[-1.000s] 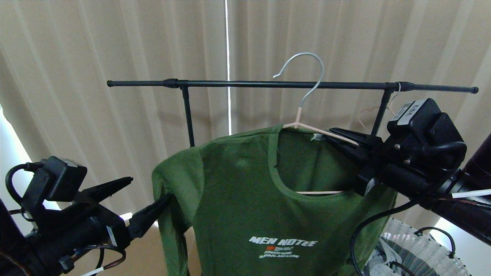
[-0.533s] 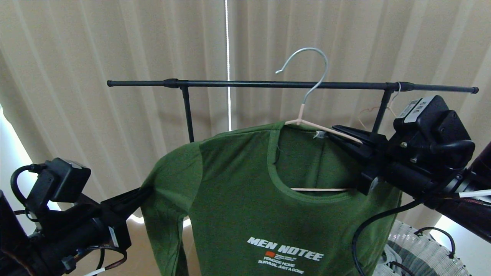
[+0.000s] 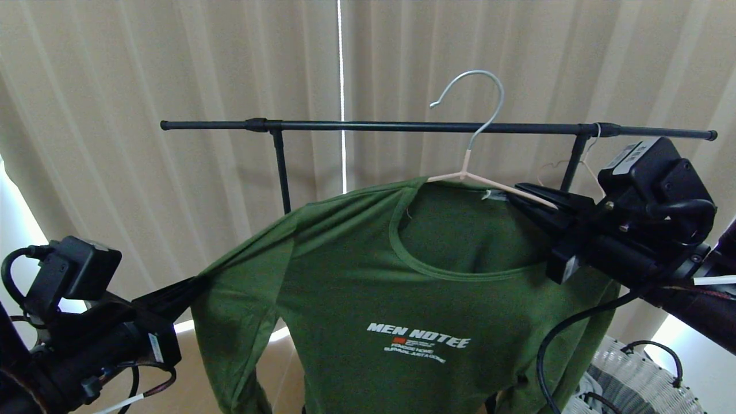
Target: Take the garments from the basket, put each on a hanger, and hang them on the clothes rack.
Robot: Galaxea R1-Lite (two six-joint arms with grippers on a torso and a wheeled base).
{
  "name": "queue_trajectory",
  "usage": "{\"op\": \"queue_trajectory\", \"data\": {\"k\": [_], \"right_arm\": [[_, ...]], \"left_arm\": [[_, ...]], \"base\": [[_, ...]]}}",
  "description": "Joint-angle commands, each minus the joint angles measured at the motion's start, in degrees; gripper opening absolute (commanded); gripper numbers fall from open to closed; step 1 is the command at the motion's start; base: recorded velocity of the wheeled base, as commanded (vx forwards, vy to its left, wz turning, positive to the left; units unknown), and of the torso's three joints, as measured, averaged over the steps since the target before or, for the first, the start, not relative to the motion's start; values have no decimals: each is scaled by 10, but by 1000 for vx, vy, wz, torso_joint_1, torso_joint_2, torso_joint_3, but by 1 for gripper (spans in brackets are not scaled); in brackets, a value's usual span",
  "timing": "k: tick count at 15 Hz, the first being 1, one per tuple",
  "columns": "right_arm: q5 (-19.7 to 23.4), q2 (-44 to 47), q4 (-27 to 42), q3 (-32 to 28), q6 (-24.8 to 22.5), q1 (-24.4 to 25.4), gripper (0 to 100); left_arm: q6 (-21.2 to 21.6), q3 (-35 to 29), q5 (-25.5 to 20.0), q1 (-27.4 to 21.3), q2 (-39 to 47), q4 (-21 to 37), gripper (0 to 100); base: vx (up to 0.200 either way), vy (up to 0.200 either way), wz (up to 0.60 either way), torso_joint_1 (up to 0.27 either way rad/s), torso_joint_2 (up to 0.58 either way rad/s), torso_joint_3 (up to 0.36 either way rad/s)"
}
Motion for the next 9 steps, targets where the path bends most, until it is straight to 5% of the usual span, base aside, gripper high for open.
{"op": "queue_trajectory", "data": {"k": [1, 2, 3, 9], "right_arm": [[-6, 0, 1, 1, -1, -8, 0], [-9, 0, 0, 2, -1, -11, 0], [-11, 0, 1, 2, -1, -11, 0], [-25, 0, 8, 1, -2, -13, 0]], "left_arm": [[0, 1, 0, 5, -3, 0, 0], [0, 2, 0, 6, -5, 0, 0], [0, 2, 0, 6, -6, 0, 100], [0, 6, -1, 1, -17, 0, 100]], "base": [[0, 0, 0, 0, 0, 0], [0, 0, 0, 0, 0, 0], [0, 0, 0, 0, 0, 0], [0, 0, 0, 0, 0, 0]]}}
